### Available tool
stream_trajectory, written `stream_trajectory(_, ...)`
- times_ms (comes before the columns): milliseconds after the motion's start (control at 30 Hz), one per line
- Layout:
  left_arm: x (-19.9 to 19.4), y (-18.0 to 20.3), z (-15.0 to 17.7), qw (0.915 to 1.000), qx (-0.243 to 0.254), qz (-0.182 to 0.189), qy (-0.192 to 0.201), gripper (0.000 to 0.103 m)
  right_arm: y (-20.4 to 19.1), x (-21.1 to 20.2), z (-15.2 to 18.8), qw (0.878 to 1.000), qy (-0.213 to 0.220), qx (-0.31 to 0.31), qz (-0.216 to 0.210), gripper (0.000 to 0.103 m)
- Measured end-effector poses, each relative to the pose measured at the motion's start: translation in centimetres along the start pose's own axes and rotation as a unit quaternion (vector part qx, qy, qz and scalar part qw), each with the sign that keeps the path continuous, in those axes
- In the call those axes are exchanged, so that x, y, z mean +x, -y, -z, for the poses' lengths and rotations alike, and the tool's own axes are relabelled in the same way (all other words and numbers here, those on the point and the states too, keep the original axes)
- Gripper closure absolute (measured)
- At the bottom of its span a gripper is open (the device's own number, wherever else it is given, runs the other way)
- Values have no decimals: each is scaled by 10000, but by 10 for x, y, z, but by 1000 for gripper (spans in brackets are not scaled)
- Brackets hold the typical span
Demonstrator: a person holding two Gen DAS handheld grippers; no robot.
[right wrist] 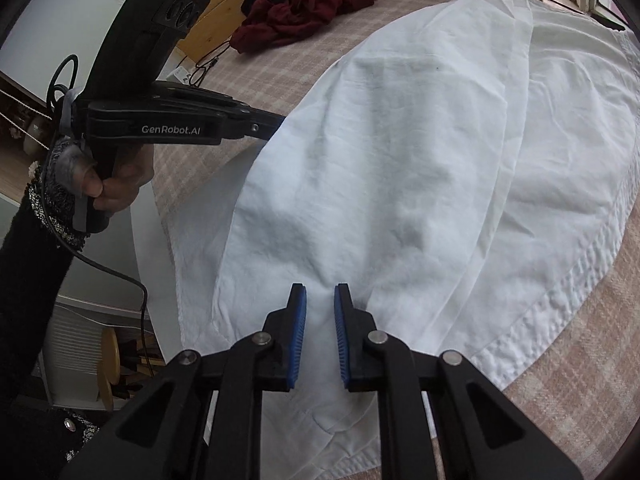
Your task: Fold clothes
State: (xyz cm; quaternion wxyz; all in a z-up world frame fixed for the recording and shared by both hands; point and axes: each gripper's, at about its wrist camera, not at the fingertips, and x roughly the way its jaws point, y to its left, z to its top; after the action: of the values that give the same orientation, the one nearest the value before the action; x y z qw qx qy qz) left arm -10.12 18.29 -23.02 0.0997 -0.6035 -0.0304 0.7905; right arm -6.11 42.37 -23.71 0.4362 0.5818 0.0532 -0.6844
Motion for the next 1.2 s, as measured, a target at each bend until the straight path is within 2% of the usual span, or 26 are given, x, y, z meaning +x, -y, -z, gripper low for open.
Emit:
stream_trajectory(33, -6, -8, 3, 9996, -95, -257, 7, 90, 0, -5, 2, 10000, 43, 26, -7, 89)
stream_trajectory(100, -23, -11, 12, 9999, -39, -151, 58, 89, 1, -25, 11, 9995, 257, 182, -18, 86)
stream_trajectory(133, -32, -13, 17, 9999, -7, -90, 84, 82, 4, -35, 18, 9989, 367, 297, 38, 82)
stream_trajectory(167, -38, -10, 23, 9999, 112, 27, 64, 77, 7, -46, 29, 9977, 479, 458, 168, 71)
stream_trajectory(200, -41, -4, 30, 9995, 274, 136, -5, 62, 11, -57, 40, 9959, 591, 618, 297, 65)
stream_trajectory(233, -42, 4, 36, 9987, 446, 205, -109, 53, 15, -65, 52, 9936, 666, 794, 442, 60)
stream_trajectory(333, -35, 19, 52, 9926, 1047, 348, -504, 53, 21, -70, 87, 9843, 699, 1489, 634, 60)
stream_trajectory(500, -9, 34, 69, 9801, 1594, 650, -993, 52, 0, -46, 125, 9620, 836, 2508, 684, 60)
stream_trajectory(533, -11, 38, 70, 9776, 1789, 688, -864, 48, -8, -42, 129, 9578, 952, 2585, 821, 59)
stream_trajectory(567, -10, 42, 71, 9745, 1920, 765, -877, 48, -17, -40, 131, 9550, 1073, 2570, 1016, 58)
stream_trajectory(667, -10, 46, 72, 9699, 2018, 1073, -842, 45, -40, -30, 133, 9525, 1086, 2512, 1338, 56)
stream_trajectory(700, -11, 45, 71, 9686, 2017, 1182, -847, 51, -46, -27, 133, 9528, 1103, 2460, 1395, 55)
stream_trajectory(733, -13, 45, 70, 9672, 2015, 1291, -852, 61, -50, -25, 131, 9548, 1135, 2369, 1391, 54)
stream_trajectory(800, -15, 45, 67, 9640, 2011, 1508, -861, 75, -55, -21, 128, 9578, 1227, 2208, 1371, 57)
stream_trajectory(833, -17, 45, 66, 9623, 2009, 1617, -866, 88, -53, -20, 127, 9576, 1298, 2231, 1277, 70)
stream_trajectory(867, -18, 44, 65, 9604, 2006, 1725, -870, 95, -49, -19, 126, 9566, 1344, 2337, 1107, 81)
stream_trajectory(967, -22, 44, 61, 9541, 1996, 2049, -883, 100, -34, -22, 131, 9464, 1534, 2794, 525, 92)
stream_trajectory(1100, -48, 37, 42, 9495, 1769, 2504, -671, 100, -27, -47, 141, 9165, 2147, 3353, -379, 95)
stream_trajectory(1200, -72, 38, 8, 9476, 1690, 2687, -358, 100, -27, -72, 132, 8950, 2610, 3520, -835, 95)
